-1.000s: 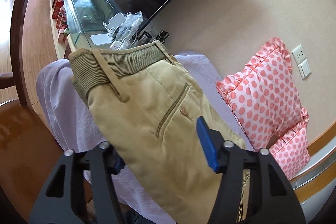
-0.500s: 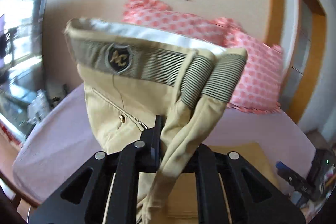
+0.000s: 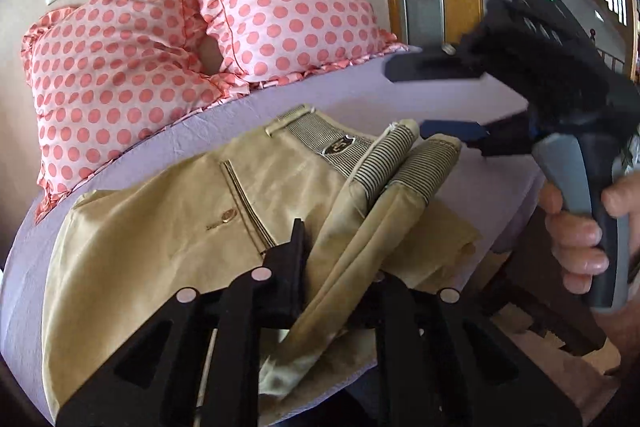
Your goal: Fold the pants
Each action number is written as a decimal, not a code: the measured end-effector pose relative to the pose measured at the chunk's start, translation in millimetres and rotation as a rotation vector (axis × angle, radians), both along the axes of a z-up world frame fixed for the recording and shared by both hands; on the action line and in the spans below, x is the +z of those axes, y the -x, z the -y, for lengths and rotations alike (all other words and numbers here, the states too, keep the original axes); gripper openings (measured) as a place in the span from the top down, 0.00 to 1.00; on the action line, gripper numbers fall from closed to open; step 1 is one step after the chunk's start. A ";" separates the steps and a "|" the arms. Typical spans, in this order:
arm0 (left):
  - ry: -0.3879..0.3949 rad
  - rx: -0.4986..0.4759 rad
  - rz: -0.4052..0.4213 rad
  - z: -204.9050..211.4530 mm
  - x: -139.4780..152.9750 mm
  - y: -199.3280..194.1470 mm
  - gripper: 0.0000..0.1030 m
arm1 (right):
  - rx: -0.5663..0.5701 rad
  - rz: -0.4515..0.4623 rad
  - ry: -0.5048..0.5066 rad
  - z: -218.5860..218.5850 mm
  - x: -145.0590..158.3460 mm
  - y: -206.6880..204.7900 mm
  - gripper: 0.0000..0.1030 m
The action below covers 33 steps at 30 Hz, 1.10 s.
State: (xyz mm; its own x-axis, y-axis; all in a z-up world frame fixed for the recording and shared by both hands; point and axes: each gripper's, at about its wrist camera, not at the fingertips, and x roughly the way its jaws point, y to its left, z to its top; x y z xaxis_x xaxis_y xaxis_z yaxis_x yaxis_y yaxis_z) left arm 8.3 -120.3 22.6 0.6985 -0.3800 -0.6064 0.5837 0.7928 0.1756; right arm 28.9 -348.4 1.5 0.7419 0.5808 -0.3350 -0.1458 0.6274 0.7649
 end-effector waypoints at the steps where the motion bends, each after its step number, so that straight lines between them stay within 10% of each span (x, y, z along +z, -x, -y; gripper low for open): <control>1: -0.009 -0.015 0.008 -0.4 -1.1 4.7 0.84 | 0.023 -0.010 0.012 -6.2 0.0 -7.0 0.11; 8: 0.285 -0.115 -0.114 -88.2 44.7 24.3 0.30 | 0.137 -0.109 0.169 -41.7 -5.1 -46.6 0.34; 16: 0.324 0.397 -0.289 -227.5 38.4 -86.7 0.27 | 0.186 -0.166 0.217 -49.2 -10.6 -72.3 0.58; 24: 0.450 0.277 -0.558 -241.0 -0.7 -145.4 0.23 | 0.223 -0.190 0.177 -47.4 -13.8 -84.7 0.75; 26: 0.516 0.251 -0.585 -244.4 -4.0 -154.3 0.29 | 0.278 -0.190 0.079 -43.5 -19.0 -87.7 0.87; 30: 0.590 0.239 -0.653 -257.9 -7.8 -169.7 0.88 | 0.317 -0.134 -0.021 -36.7 -9.9 -87.6 0.89; 33: 0.554 0.257 -0.627 -255.7 2.9 -169.7 0.92 | 0.333 -0.089 -0.024 -43.6 4.9 -95.4 0.90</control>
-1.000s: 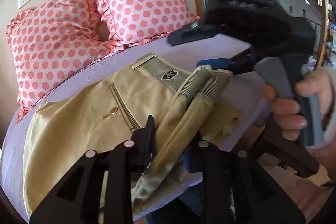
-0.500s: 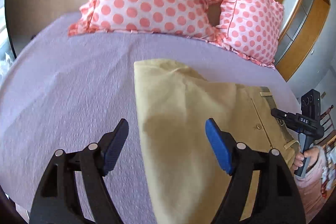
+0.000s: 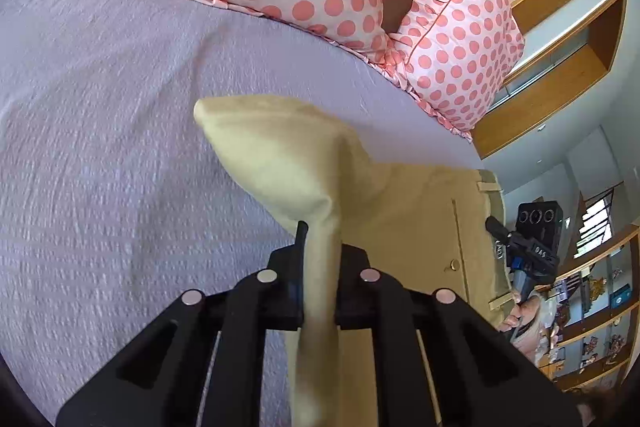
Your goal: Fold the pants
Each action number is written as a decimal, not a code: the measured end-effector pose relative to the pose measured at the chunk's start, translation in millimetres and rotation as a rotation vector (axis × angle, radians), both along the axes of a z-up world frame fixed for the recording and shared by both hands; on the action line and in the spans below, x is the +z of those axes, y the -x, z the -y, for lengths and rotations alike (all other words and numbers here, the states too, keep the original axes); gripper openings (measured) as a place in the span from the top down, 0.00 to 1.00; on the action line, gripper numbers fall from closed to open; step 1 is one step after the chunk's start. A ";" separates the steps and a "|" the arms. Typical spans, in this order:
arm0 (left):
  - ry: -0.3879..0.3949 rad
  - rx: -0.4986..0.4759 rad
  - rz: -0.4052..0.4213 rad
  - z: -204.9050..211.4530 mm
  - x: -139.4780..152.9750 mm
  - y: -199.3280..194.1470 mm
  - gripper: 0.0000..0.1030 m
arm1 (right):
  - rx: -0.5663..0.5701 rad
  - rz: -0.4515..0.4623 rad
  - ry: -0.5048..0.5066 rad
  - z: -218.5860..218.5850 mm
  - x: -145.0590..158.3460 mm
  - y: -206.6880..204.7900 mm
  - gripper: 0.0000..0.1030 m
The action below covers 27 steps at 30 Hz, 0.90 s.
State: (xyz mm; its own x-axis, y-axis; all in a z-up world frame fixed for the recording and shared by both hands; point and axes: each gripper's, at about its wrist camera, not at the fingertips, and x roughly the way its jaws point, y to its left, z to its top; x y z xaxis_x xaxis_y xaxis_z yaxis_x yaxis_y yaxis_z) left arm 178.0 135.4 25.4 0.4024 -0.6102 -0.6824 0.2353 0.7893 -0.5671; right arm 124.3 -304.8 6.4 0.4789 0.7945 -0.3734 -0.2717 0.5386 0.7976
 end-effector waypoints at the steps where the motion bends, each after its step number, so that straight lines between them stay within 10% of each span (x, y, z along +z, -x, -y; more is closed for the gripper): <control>1: -0.025 0.003 0.017 3.5 5.7 0.1 0.93 | 0.003 0.012 0.000 -2.6 4.5 -5.1 0.90; 10: -0.163 0.093 0.174 39.0 47.6 -79.2 0.93 | -0.121 0.075 0.050 14.5 31.8 -86.1 0.91; 16: -0.280 0.170 0.088 68.8 15.0 -145.5 0.82 | -0.246 -0.025 0.227 26.1 2.1 -143.9 0.90; 20: -0.364 0.245 0.067 56.9 5.6 -139.0 0.45 | -0.271 -0.106 0.295 34.7 -11.4 -145.6 0.70; 27: -0.296 0.220 0.229 51.2 44.3 -79.2 0.35 | -0.243 0.134 0.327 17.6 42.4 -103.2 0.35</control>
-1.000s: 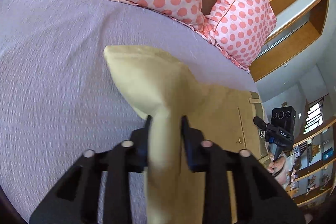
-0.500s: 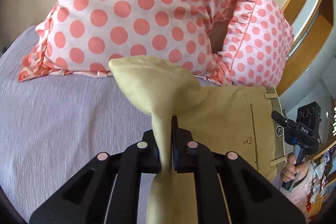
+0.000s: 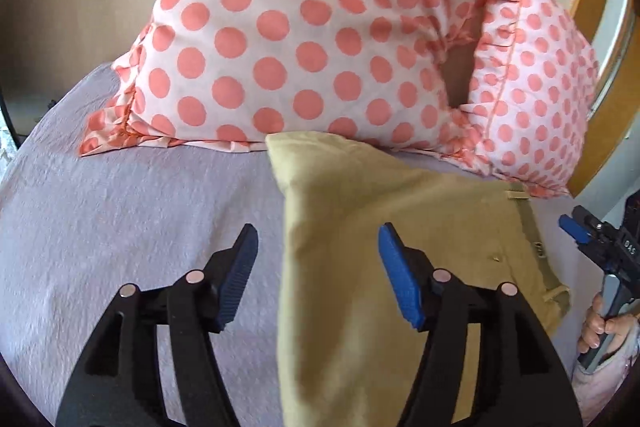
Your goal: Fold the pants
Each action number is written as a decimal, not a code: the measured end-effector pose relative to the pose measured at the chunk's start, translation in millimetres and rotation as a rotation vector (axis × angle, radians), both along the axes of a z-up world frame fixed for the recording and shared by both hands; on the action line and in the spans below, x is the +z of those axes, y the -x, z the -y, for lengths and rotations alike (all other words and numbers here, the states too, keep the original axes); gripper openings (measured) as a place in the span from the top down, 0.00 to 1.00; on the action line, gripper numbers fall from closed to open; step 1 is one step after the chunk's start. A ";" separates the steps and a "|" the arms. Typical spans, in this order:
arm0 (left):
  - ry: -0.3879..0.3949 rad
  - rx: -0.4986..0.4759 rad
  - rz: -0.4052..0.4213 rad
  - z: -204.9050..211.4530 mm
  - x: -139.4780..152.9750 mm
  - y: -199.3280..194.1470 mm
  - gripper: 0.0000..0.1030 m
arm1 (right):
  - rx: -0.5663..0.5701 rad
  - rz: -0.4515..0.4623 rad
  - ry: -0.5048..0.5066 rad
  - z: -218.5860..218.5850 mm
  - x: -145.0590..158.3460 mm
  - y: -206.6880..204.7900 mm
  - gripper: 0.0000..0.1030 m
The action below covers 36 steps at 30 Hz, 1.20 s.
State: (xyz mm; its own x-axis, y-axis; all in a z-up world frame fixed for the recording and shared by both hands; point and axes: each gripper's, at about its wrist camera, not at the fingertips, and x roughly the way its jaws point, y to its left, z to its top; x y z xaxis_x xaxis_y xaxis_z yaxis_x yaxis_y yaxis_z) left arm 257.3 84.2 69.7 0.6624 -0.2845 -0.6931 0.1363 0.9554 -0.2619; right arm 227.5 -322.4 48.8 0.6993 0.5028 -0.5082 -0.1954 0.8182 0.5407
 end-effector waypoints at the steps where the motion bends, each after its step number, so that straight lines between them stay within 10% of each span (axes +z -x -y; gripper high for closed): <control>1: 0.027 -0.032 -0.009 4.6 -0.4 3.9 0.33 | 0.032 -0.001 0.005 -7.4 -0.5 1.9 0.35; 6: -0.005 -0.077 -0.171 35.6 -40.4 -9.0 0.30 | 0.019 -0.197 0.090 -27.7 -35.8 -12.9 0.31; 9: -0.124 -0.065 -0.135 45.3 -40.6 9.7 0.29 | -0.055 -0.221 0.147 -26.2 -35.2 2.8 0.25; 20: -0.254 -0.030 -0.047 29.1 -42.2 142.9 0.07 | -0.090 -0.051 0.400 -74.7 -33.3 143.7 0.01; 36: -0.281 -0.003 0.050 31.6 -62.6 179.6 0.02 | -0.115 -0.098 0.567 -116.5 -56.3 161.5 0.01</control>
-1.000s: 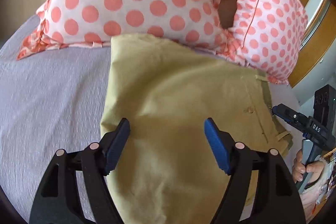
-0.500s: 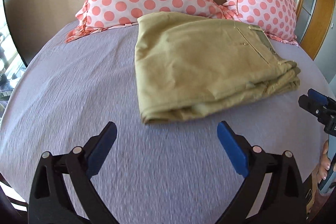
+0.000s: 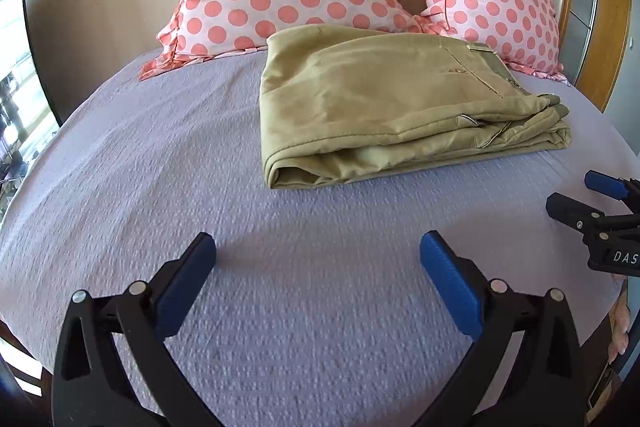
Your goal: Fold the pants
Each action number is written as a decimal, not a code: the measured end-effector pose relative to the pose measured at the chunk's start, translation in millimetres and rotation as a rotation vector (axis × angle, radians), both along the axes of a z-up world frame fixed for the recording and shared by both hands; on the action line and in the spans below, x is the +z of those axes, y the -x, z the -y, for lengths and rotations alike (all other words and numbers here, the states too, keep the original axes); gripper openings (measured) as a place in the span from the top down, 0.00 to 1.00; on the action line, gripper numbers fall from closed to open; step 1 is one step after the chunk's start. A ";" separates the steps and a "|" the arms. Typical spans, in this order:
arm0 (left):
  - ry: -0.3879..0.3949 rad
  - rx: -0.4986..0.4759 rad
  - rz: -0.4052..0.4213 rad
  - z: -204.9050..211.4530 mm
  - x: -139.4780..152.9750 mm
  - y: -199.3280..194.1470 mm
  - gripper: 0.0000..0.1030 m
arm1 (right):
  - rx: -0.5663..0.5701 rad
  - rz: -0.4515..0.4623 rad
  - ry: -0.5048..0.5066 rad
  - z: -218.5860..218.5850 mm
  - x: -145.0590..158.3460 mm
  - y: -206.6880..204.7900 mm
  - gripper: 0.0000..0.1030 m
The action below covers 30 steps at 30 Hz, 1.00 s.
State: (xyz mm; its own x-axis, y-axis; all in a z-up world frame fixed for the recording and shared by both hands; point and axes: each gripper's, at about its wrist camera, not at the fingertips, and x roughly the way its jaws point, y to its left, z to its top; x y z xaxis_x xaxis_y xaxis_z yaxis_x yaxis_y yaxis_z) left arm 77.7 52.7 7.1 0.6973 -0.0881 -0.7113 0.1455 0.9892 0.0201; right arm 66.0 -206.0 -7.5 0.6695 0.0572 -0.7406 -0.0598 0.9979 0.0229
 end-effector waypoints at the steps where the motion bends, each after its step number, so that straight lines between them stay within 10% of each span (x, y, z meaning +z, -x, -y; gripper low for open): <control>1: 0.001 0.000 0.000 -0.3 0.0 -0.1 0.02 | -0.002 0.003 0.000 0.2 -0.1 0.2 0.01; 30: 0.001 0.001 0.001 0.5 0.3 -0.2 0.02 | -0.012 0.027 -0.003 0.0 -0.7 2.9 0.01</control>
State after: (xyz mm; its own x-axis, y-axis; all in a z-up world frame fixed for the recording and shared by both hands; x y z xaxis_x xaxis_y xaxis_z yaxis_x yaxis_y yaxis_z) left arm 77.9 52.1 7.5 0.6980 -0.0877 -0.7107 0.1440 0.9894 0.0193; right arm 63.1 -205.9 -8.1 0.6902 0.0514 -0.7218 -0.0487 0.9985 0.0245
